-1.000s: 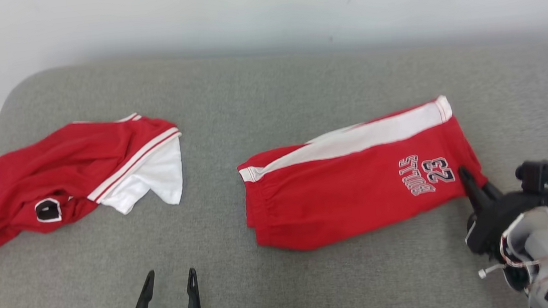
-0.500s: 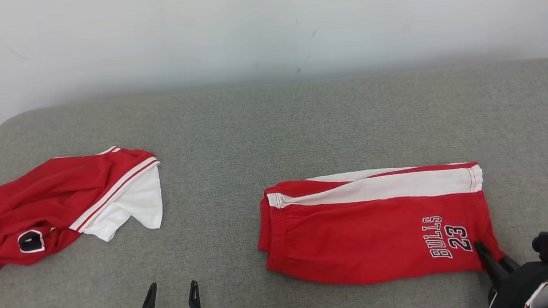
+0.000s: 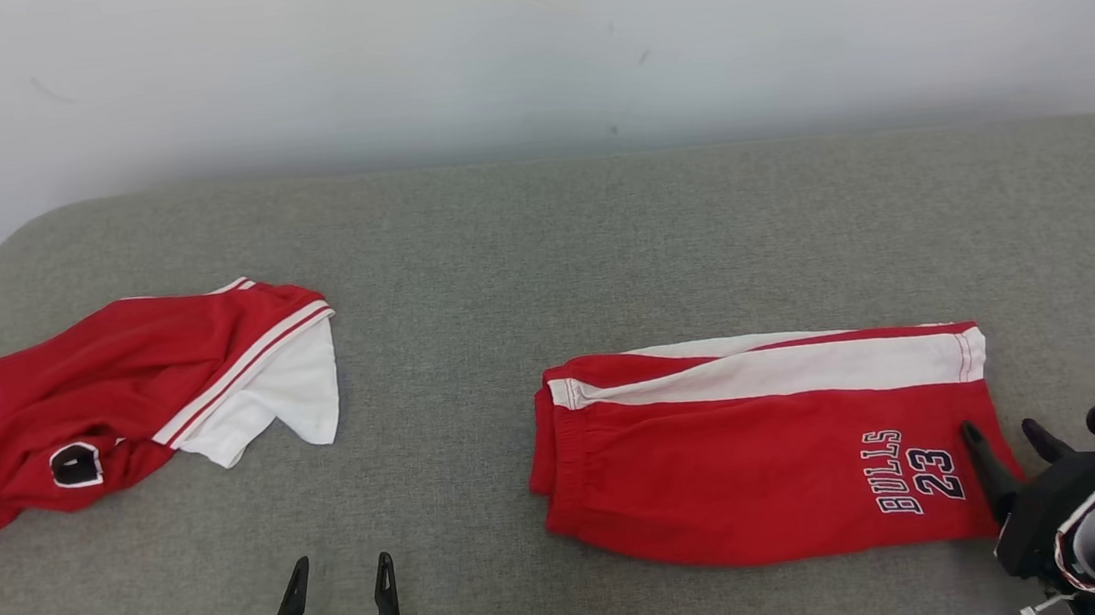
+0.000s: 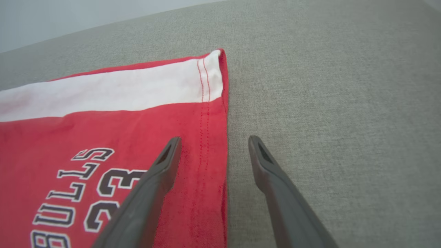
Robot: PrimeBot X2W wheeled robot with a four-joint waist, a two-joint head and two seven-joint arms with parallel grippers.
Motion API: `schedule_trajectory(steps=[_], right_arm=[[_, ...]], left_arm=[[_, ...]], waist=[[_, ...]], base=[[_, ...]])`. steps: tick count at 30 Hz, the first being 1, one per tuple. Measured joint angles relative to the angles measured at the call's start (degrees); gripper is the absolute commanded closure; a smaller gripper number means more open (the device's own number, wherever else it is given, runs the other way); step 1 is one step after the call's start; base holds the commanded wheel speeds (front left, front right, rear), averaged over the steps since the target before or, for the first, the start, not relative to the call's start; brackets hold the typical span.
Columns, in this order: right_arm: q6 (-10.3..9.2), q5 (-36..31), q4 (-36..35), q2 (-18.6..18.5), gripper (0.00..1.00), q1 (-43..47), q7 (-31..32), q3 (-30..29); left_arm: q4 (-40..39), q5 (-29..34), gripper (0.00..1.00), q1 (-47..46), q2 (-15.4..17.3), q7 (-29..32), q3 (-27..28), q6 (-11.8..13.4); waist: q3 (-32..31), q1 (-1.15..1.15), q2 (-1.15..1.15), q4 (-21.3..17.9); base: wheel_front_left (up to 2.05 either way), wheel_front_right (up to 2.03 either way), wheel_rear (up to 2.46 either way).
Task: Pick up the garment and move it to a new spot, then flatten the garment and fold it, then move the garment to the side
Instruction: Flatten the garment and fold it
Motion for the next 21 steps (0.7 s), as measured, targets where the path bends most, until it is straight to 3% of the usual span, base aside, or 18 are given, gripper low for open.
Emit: schedule_trajectory(steps=[10, 11, 12, 21], right_arm=[[0.01, 0.8, 6.53, 2.52, 0.0, -2.8, 4.1, 1.78], [0.01, 1.1, 6.5, 2.71, 0.45, -2.94, 4.46, 1.99], [0.0, 1.57, 6.17, 2.81, 1.0, -3.0, 4.47, 2.08], [0.12, 4.44, 6.59, 0.86, 1.0, -3.0, 3.19, 2.52]], left_arm=[[0.1, 0.0, 0.0, -0.21, 0.0, 0.0, 0.2, -0.08], [0.13, 0.0, 0.0, -0.29, 0.0, 0.0, 0.24, -0.24], [0.15, 0.0, 0.0, -0.3, 0.0, 0.0, 0.29, -0.23], [0.13, -0.2, 0.0, -0.21, 0.0, 0.0, 0.41, -0.01]], waist=[[0.51, 0.0, 0.0, 1.64], [0.54, 0.0, 0.0, 1.7], [0.54, 0.0, 0.0, 1.71], [0.06, 0.0, 0.0, 0.78]], base=[[0.0, 0.0, 0.0], [0.0, 0.0, 0.0], [0.0, 0.0, 0.0], [0.0, 0.0, 0.0]])
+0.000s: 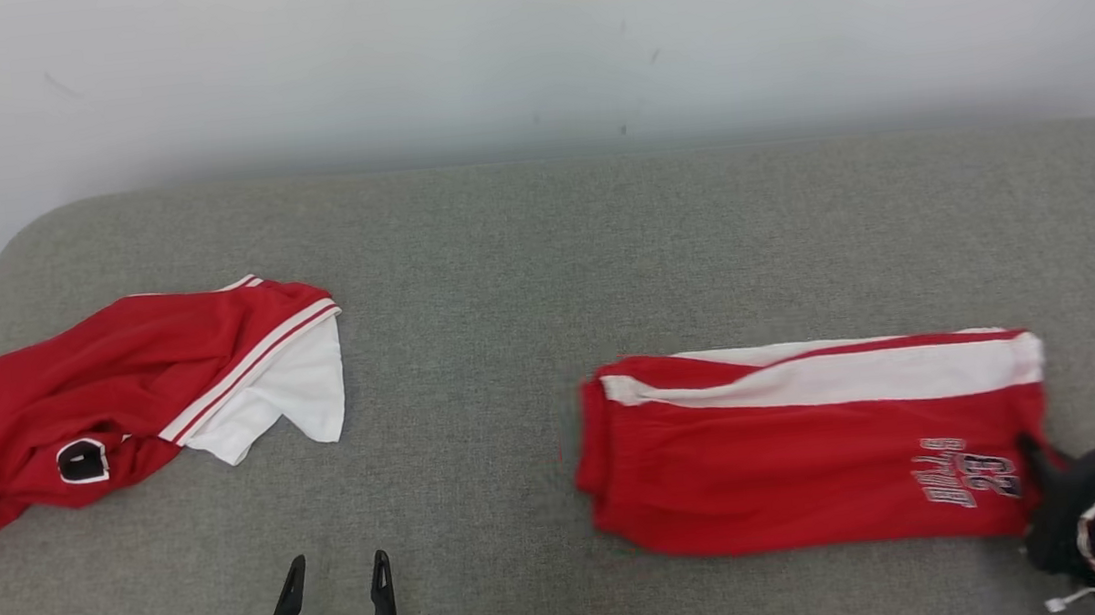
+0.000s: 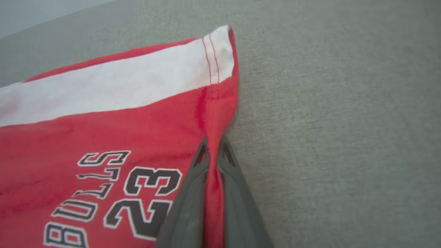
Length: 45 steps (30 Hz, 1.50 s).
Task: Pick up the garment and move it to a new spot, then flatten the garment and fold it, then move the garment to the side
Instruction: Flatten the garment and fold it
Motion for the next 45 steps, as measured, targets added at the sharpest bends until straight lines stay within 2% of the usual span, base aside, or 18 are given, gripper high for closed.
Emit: schedule_trajectory(steps=[4, 8, 12, 19, 25, 30, 38, 45], right_arm=[[-0.01, 0.4, 2.54, -3.47, 1.0, -0.05, -1.58, -0.82], [-0.02, 0.46, 2.22, -4.42, 1.0, -0.42, -2.5, -0.6], [-0.02, 0.89, -1.56, -4.27, 1.0, -1.3, -3.46, 0.02], [-0.02, -0.75, -12.09, -3.25, 1.0, -1.39, -4.92, 3.44], [-0.02, -0.82, -20.89, 0.24, 1.0, -0.08, -4.66, 6.08], [-0.03, -2.3, -25.27, 3.74, 1.0, -0.03, -3.2, 7.64], [-0.03, -5.71, -26.75, 10.28, 1.0, 0.13, -0.09, 9.4], [-0.03, -7.7, -24.51, 12.47, 1.0, 1.06, 0.24, 8.86]], left_arm=[[0.02, -0.21, 0.0, 0.0, 0.0, 0.0, -0.12, -0.22], [0.05, -0.21, 0.0, 0.04, 0.0, 0.0, 0.05, -0.41], [0.21, -0.2, 0.0, 0.23, 0.0, 0.0, 0.11, -0.47], [0.45, -0.2, 0.0, 0.23, -0.01, 0.0, -0.09, -0.53], [0.56, -0.23, 0.0, 0.2, 0.0, 0.0, -0.71, -0.53], [0.81, -0.48, 0.0, -0.24, 0.0, 0.0, -1.22, -0.47], [1.34, -1.11, 0.0, -1.22, 0.0, 0.0, -2.48, -0.31], [1.41, -1.58, 0.0, -1.46, 0.0, 0.0, -3.12, 0.07]], waist=[[-0.21, 0.0, 0.0, -0.5], [-0.21, 0.0, 0.0, -1.16], [-0.2, 0.0, 0.0, -2.14], [-0.52, 0.0, 0.0, -3.78], [-0.45, 0.0, 0.0, -4.3], [0.06, 0.0, 0.0, -3.84], [0.59, 0.0, 0.0, -1.82], [0.73, 0.0, 0.0, -0.48]], base=[[0.0, 0.0, 0.0], [0.0, 0.0, 0.0], [0.0, 0.0, 0.0], [0.0, 0.0, 0.0], [0.0, 0.0, 0.0], [0.0, 0.0, 0.0], [0.0, 0.0, 0.0], [0.0, 0.0, 0.0]])
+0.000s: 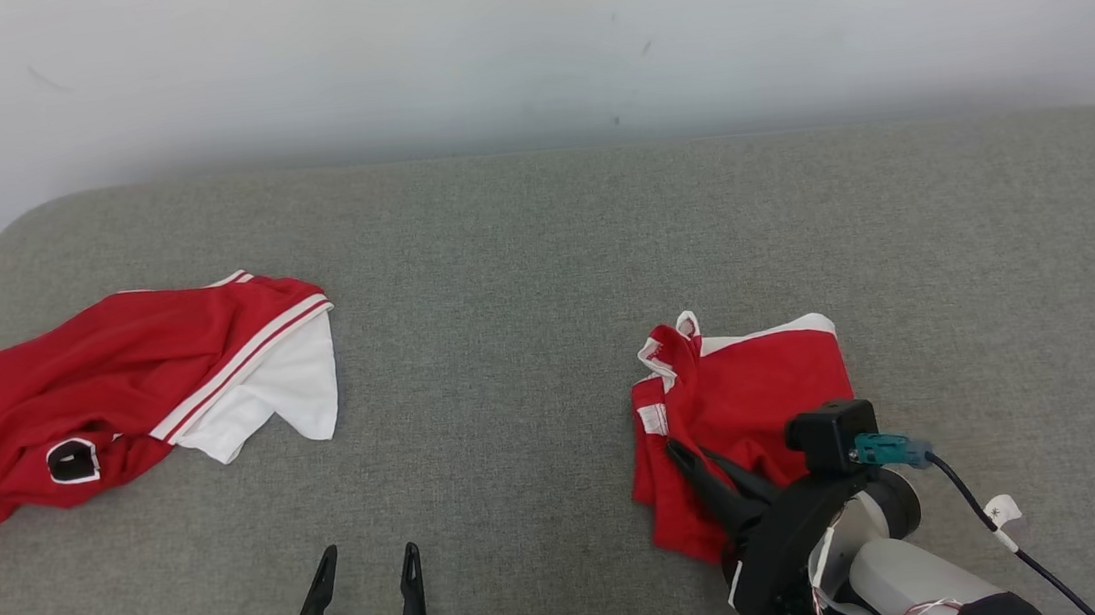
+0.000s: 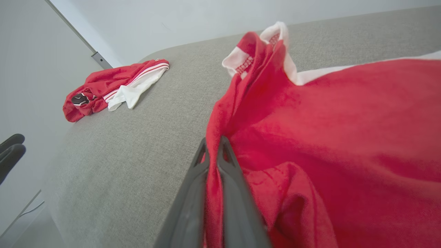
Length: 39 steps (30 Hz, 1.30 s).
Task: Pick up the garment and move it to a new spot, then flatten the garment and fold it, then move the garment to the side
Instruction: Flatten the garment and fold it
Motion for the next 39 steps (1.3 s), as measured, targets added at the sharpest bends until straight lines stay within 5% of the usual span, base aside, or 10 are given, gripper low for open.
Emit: schedule_trajectory(steps=[1, 2, 3, 14, 23, 24, 26, 39], right_arm=[[0.0, -0.04, 0.11, 0.12, 1.0, 0.05, -0.07, -0.18], [0.0, -0.25, 0.14, 0.1, 0.74, 0.15, -0.44, -0.44], [0.0, -0.49, -0.14, -0.03, 0.0, 0.31, -0.99, -0.69], [0.01, -3.76, -9.0, -6.41, 0.0, 6.72, -6.14, -10.96], [0.01, -5.84, -10.72, -6.8, 0.0, 12.85, -6.1, -16.02], [0.0, -6.16, -10.54, -6.41, 0.38, 13.02, -6.1, -16.53], [0.0, -8.04, -9.65, -6.19, 1.0, 12.99, -6.13, -17.14], [0.01, -19.69, 0.19, -1.86, 1.0, 9.29, -6.41, -18.56]], left_arm=[[-0.01, -0.01, 0.0, 0.01, 0.0, 0.0, 0.04, 0.01], [-0.01, -0.01, 0.0, 0.02, 0.0, 0.0, 0.13, 0.05], [0.0, -0.01, 0.0, 0.04, 0.0, 0.0, 0.23, 0.08], [-0.12, 0.1, 0.0, 1.37, 0.0, 0.0, 1.9, 0.03], [-0.21, 0.2, 0.0, 1.57, 0.0, 0.0, 2.16, -0.29], [-0.2, 0.2, 0.0, 1.56, 0.0, 0.0, 2.12, -0.29], [-0.19, 0.2, 0.0, 1.52, 0.0, 0.0, 2.1, -0.29], [0.0, 0.54, 0.0, 0.88, -0.01, 0.0, 1.63, -0.54]], waist=[[-0.03, 0.0, 0.0, -0.03], [-0.09, 0.0, 0.0, -0.09], [-0.17, 0.0, 0.0, -0.18], [-1.69, 0.0, 0.0, -2.23], [-1.66, 0.0, 0.0, -2.89], [-1.59, 0.0, 0.0, -2.86], [-1.46, 0.0, 0.0, -2.78], [-0.86, 0.0, 0.0, -0.76]], base=[[0.0, 0.0, 0.0], [0.0, 0.0, 0.0], [0.0, 0.0, 0.0], [0.0, 0.0, 0.0], [0.0, 0.0, 0.0], [0.0, 0.0, 0.0], [0.0, 0.0, 0.0], [0.0, 0.0, 0.0]])
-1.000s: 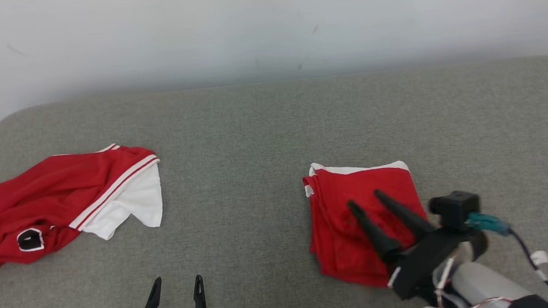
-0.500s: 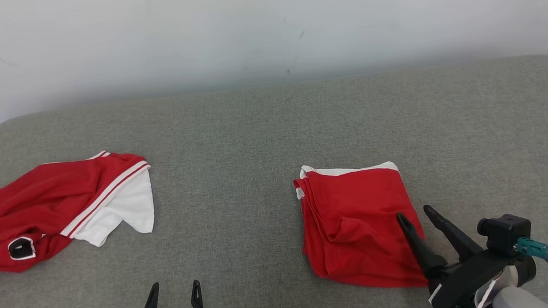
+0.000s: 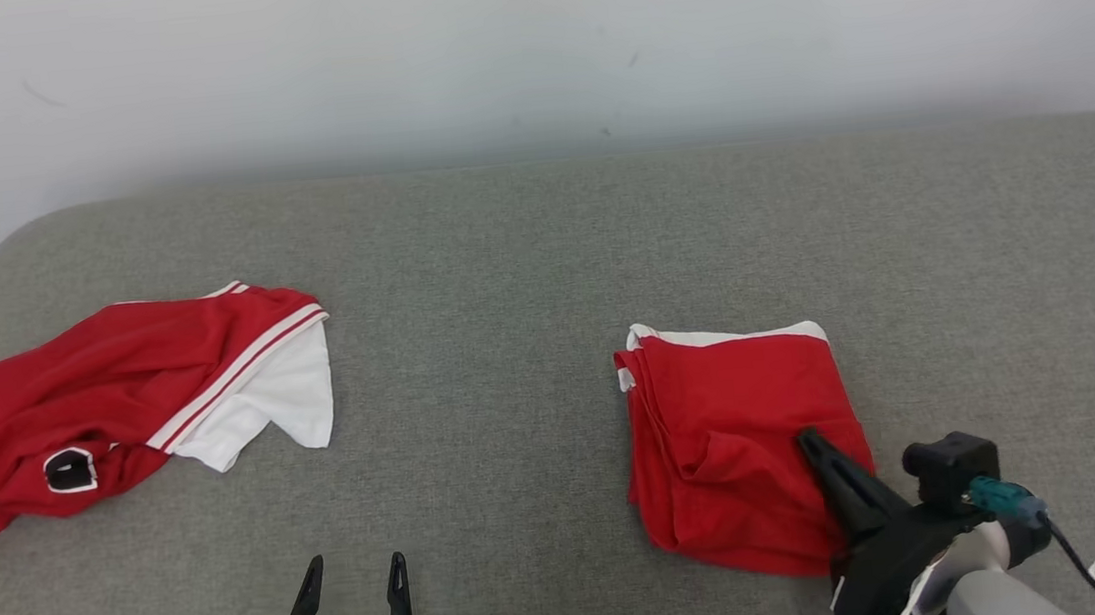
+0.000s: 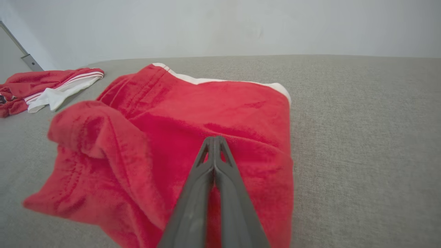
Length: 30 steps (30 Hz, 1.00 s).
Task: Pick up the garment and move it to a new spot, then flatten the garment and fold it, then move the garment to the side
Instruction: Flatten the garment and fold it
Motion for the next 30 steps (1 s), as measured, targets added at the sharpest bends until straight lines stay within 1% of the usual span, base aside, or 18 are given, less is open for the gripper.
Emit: schedule_trajectory(steps=[8, 11, 16, 19, 23, 27, 30], right_arm=[[-0.01, -2.76, 0.16, 5.49, 1.0, 1.53, -0.01, -0.08], [0.0, -3.61, -0.6, 7.77, 1.0, 2.78, -0.02, 1.69], [0.0, -4.92, -2.07, 10.06, 1.0, 4.94, -0.11, 4.0], [0.0, -5.1, -3.58, 10.58, 1.0, 5.13, -0.11, 3.65], [0.0, -5.92, -8.59, 10.44, 1.0, 5.93, -0.13, -0.29], [-0.01, -7.66, -15.05, 9.85, 1.0, 8.11, -0.14, -7.1], [-0.01, -8.68, -18.35, 9.02, 1.0, 10.15, -0.14, -12.3]], left_arm=[[-0.02, 0.07, 0.0, -0.09, 0.01, 0.0, 0.21, 0.0], [0.01, 0.08, 0.0, -0.11, 0.0, 0.0, 0.11, -0.07], [0.01, 0.14, 0.0, -0.13, 0.01, 0.0, 0.1, -0.07], [-0.01, 0.15, 0.0, -0.13, 0.0, 0.0, 0.21, -0.04], [-0.12, 0.23, 0.0, -0.09, 0.01, 0.0, 0.44, 0.02], [-0.26, 0.32, 0.0, 0.1, 0.01, 0.0, 0.74, 0.05], [-0.31, 0.59, 0.0, 0.46, 0.0, 0.0, 1.03, 0.09]], waist=[[0.08, 0.0, 0.0, 1.11], [0.03, 0.0, 0.0, 1.39], [0.11, 0.0, 0.0, 1.72], [0.2, 0.0, 0.0, 1.46], [0.17, 0.0, 0.0, 0.69], [-0.1, 0.0, 0.0, -0.38], [-0.37, 0.0, 0.0, -1.3]], base=[[0.0, 0.0, 0.0], [0.0, 0.0, 0.0], [0.0, 0.0, 0.0], [0.0, 0.0, 0.0], [0.0, 0.0, 0.0], [0.0, 0.0, 0.0], [0.0, 0.0, 0.0]])
